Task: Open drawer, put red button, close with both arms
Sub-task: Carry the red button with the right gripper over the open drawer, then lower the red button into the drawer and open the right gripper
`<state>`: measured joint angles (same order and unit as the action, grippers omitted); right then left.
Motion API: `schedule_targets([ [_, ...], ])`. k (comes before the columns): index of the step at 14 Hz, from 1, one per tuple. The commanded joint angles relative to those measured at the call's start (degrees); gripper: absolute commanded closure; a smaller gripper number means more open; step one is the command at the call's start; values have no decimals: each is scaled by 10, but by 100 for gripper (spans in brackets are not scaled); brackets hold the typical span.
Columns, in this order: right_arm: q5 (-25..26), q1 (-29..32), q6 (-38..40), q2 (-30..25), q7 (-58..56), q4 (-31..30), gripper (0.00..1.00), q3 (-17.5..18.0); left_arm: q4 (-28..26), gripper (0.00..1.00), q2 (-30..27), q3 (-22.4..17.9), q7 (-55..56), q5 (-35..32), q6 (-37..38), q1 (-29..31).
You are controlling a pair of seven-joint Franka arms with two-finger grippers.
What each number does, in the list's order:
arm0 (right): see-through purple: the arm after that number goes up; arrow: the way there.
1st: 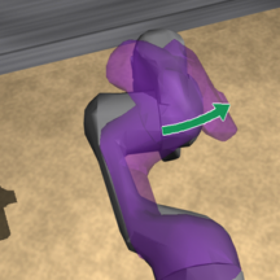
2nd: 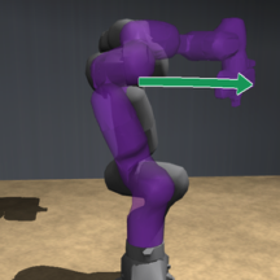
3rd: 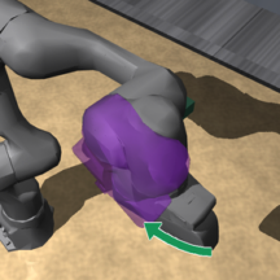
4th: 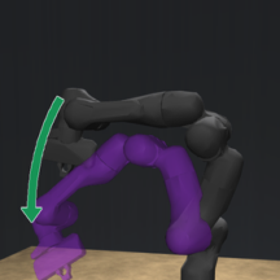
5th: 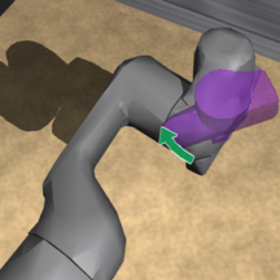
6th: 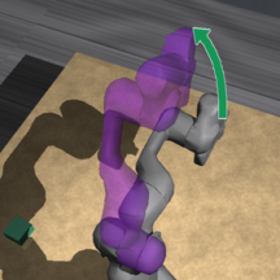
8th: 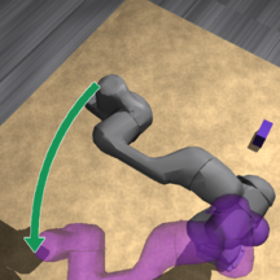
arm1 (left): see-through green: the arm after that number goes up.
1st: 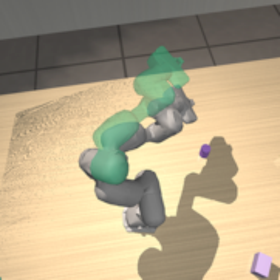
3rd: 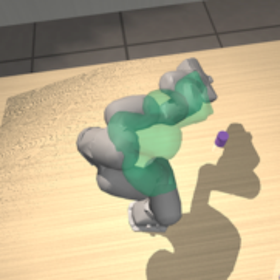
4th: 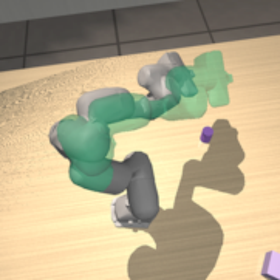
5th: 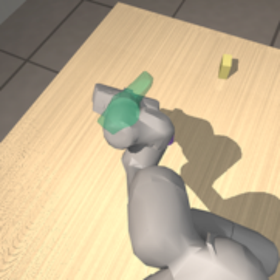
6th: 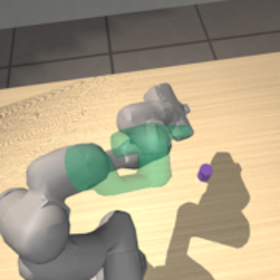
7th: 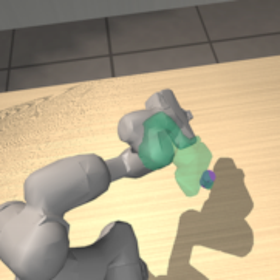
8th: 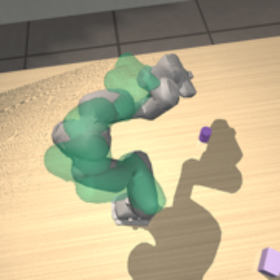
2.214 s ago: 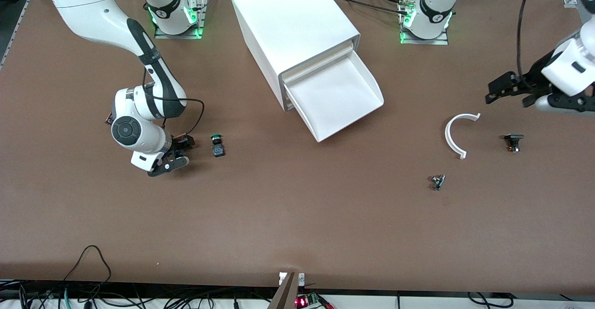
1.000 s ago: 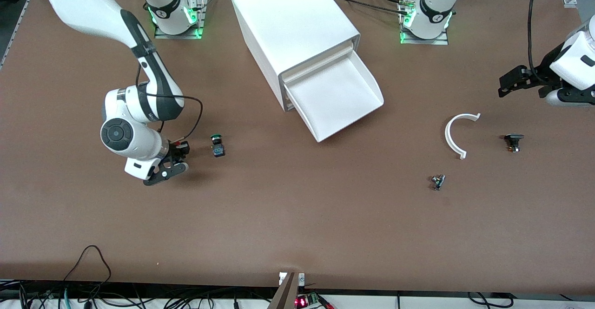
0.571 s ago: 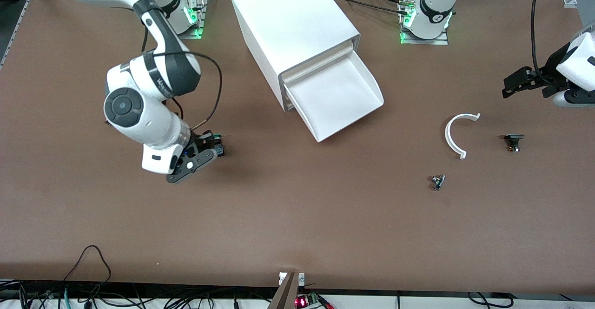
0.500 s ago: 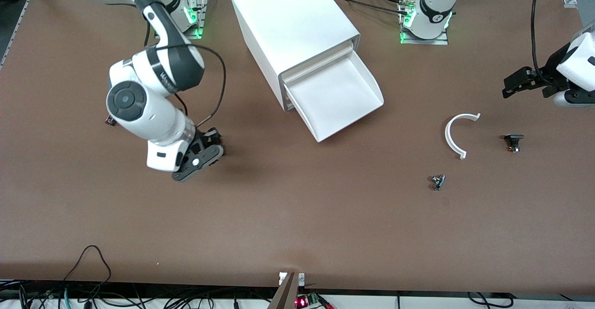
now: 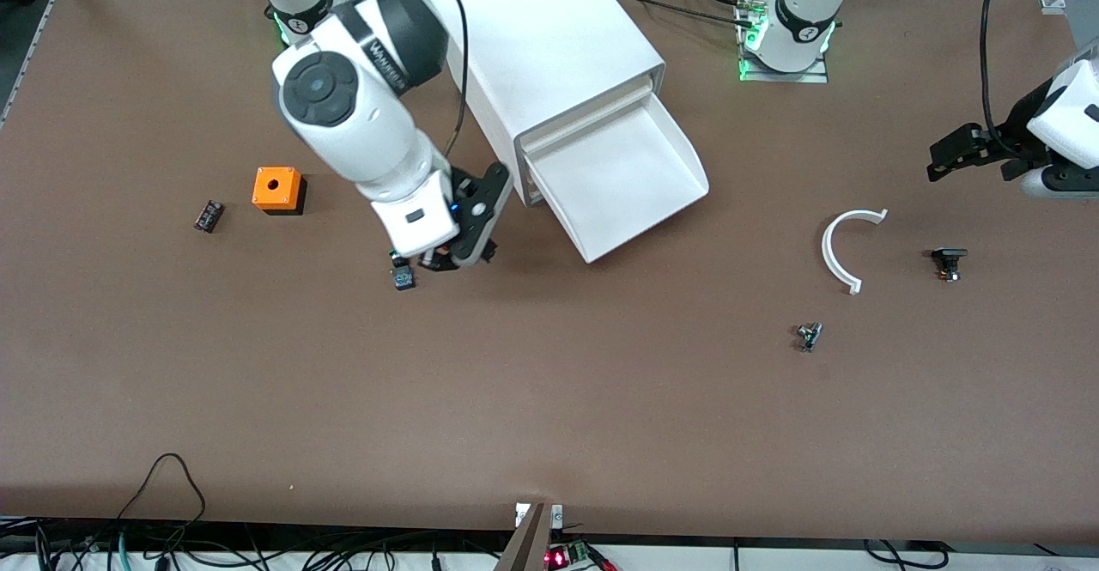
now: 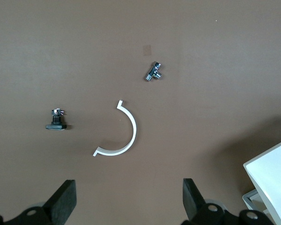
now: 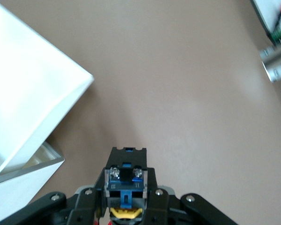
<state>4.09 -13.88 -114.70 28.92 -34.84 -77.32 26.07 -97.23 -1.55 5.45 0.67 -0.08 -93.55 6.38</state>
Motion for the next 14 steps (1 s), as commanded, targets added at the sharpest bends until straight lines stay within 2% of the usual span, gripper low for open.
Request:
schedule_targets([
  [1, -1, -42, 1, 11, -79, 28, 67, -1, 18, 0, 8, 3, 4, -7, 10, 4],
  [7, 29, -135, 1, 33, -134, 31, 66, -8, 20, 0, 9, 2, 2, 14, 8, 7],
  [9, 32, -165, 5, 39, -143, 31, 66, -39, 29, 0, 15, 2, -1, 16, 9, 7],
  [14, 60, -211, 1, 76, -159, 45, 66, -44, 31, 0, 15, 3, 2, 16, 9, 7],
])
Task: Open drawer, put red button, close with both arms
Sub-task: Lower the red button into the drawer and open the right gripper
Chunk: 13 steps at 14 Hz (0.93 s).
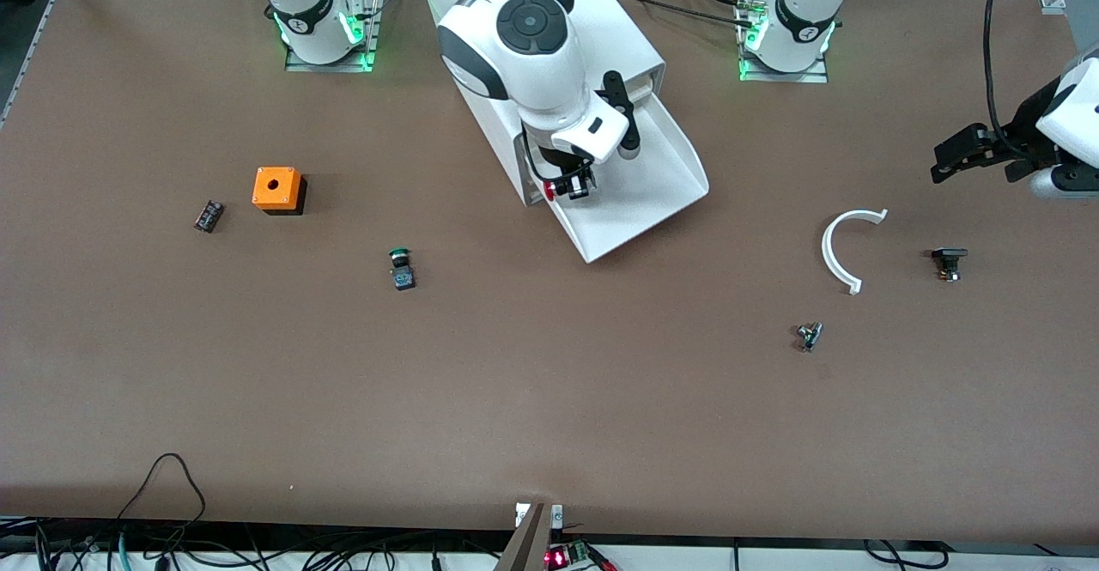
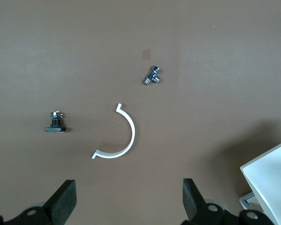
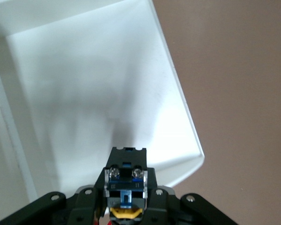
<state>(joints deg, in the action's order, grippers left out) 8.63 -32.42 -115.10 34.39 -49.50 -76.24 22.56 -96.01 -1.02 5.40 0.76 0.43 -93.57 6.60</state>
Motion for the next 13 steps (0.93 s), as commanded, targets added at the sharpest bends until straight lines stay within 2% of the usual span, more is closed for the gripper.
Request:
schedule_targets([
  [1, 23, -37, 8, 27, -12, 43, 66, -9, 20, 0, 10, 3, 0, 11, 10, 5],
  [6, 27, -84, 5, 49, -12, 51, 66, -35, 12, 0, 12, 8, -4, 3, -1, 6],
  [11, 30, -99, -10, 78, -6, 50, 66, -44, 7, 0, 11, 5, 2, 7, -12, 5],
  [12, 29, -101, -13, 78, 2, 50, 50, -45, -1, 0, 11, 6, 3, 8, -14, 3],
  [13, 28, -102, -12, 74, 28, 51, 0, -46, -3, 0, 14, 8, 4, 8, -26, 3],
])
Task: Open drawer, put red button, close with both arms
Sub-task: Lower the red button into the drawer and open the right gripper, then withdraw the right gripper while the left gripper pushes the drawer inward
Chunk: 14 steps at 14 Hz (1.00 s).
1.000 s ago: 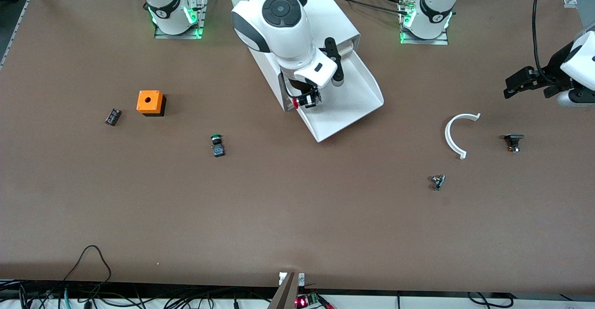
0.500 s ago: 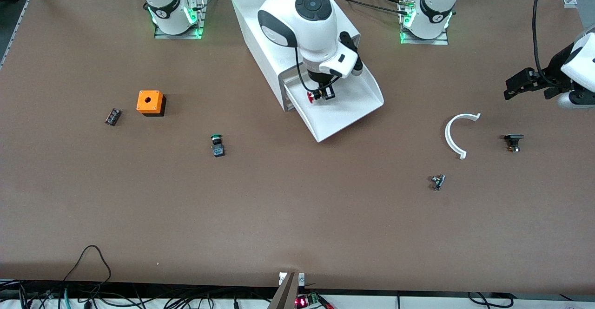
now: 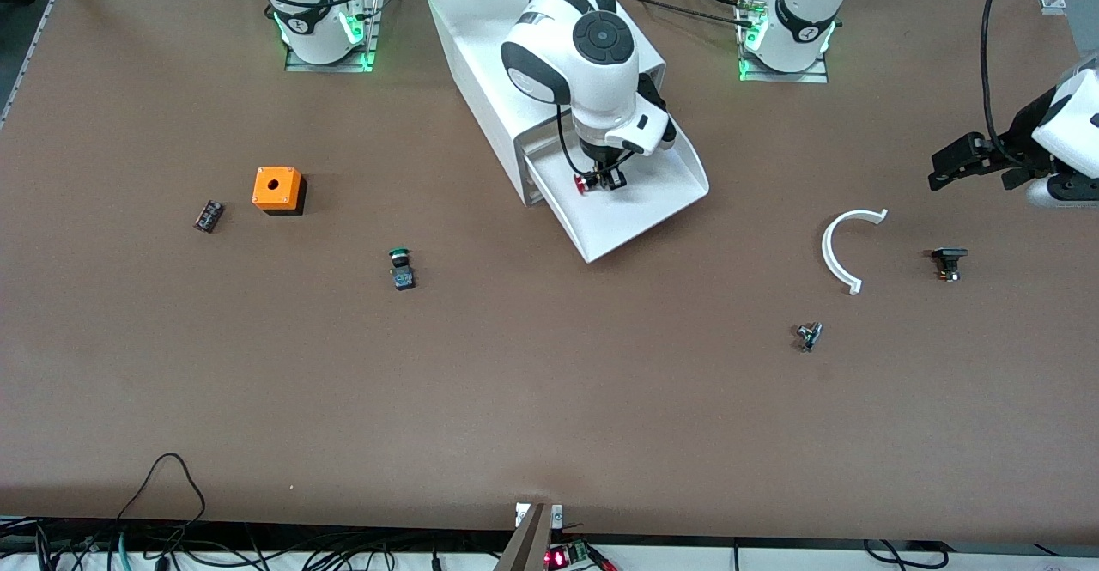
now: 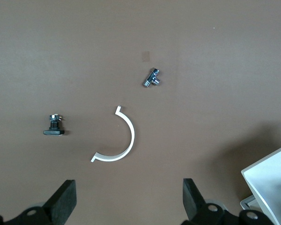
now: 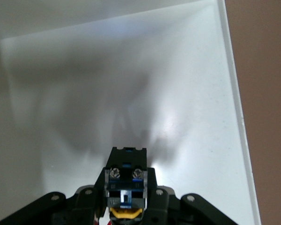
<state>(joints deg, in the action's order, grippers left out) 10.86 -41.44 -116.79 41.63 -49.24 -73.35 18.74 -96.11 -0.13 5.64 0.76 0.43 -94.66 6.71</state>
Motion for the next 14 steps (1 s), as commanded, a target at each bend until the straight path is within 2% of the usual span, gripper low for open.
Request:
schedule_targets([
  [1, 8, -17, 9, -8, 57, 22, 0, -7, -10, 0, 12, 6, 5, 8, -28, 1],
  [4, 8, 0, 14, -57, 84, 28, 0, -11, -49, 0, 35, 10, 71, 10, -103, -19],
  [7, 2, 67, 14, -113, 84, 15, 0, -12, -120, 0, 62, 30, 220, 9, -213, -63],
  [9, 0, 128, 30, -152, 101, -7, 0, -11, -143, 0, 88, 46, 307, 6, -254, -83],
  [11, 6, 182, 42, -169, 204, -27, 0, -12, -145, 0, 120, 53, 375, 7, -284, -111],
  [14, 7, 261, 44, -171, 442, -52, 0, -13, -160, 0, 166, 53, 449, 7, -352, -156],
])
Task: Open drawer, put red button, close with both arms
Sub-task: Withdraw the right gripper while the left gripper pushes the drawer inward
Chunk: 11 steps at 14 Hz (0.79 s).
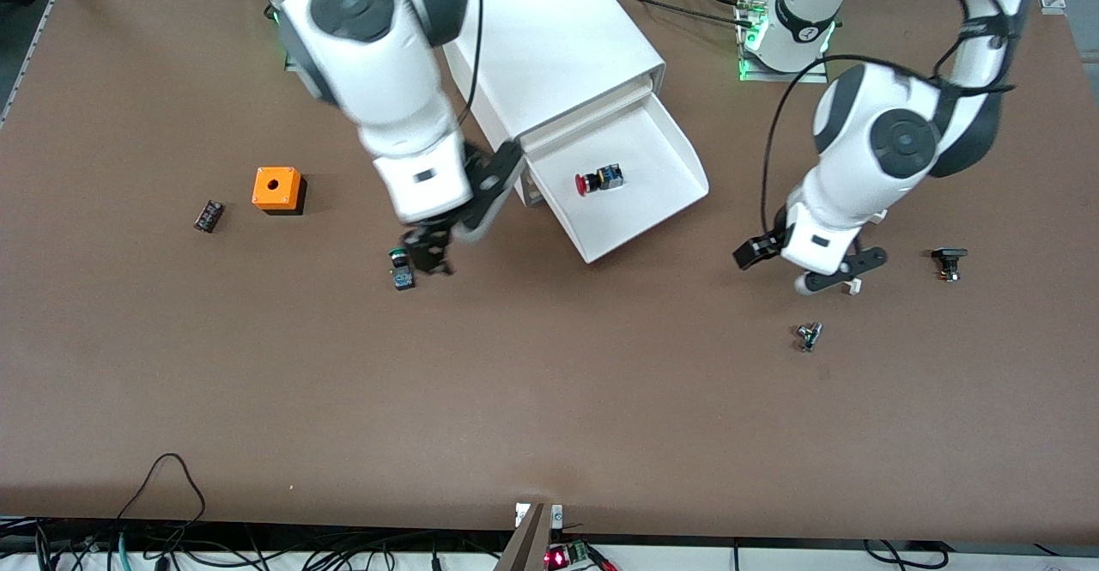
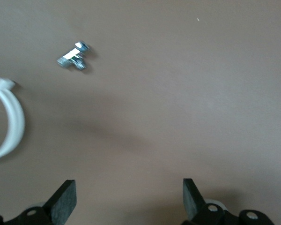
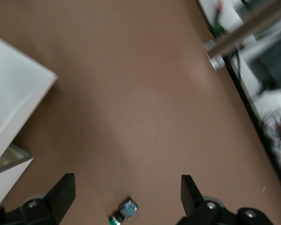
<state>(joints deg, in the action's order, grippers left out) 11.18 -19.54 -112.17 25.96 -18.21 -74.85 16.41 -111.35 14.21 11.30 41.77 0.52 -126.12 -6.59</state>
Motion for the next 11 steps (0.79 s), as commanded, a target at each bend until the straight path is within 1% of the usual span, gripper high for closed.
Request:
schedule_targets([
  [1, 3, 61, 4, -18, 189, -48, 0, 10, -23, 0, 34, -3, 65, 9, -68, -34],
  [3, 2, 76, 65, -28, 312, -51, 0, 6, -47, 0, 48, -3, 104, 10, -114, -60],
  [5, 19, 77, 125, -29, 408, -48, 0, -27, -56, 0, 45, 9, 114, 11, -118, -78],
  [6, 24, 78, 142, -29, 439, -49, 0, -48, -64, 0, 42, 24, 107, 11, -117, -78],
  [8, 16, 80, 164, -43, 462, -50, 0, -101, -88, 0, 31, 63, 106, 11, -116, -78],
  [9, 9, 96, 160, -60, 459, -50, 0, -137, -103, 0, 22, 100, 105, 11, -114, -78],
  [11, 7, 140, 157, -83, 460, -50, 0, -140, -127, 0, 9, 137, 105, 11, -110, -77],
])
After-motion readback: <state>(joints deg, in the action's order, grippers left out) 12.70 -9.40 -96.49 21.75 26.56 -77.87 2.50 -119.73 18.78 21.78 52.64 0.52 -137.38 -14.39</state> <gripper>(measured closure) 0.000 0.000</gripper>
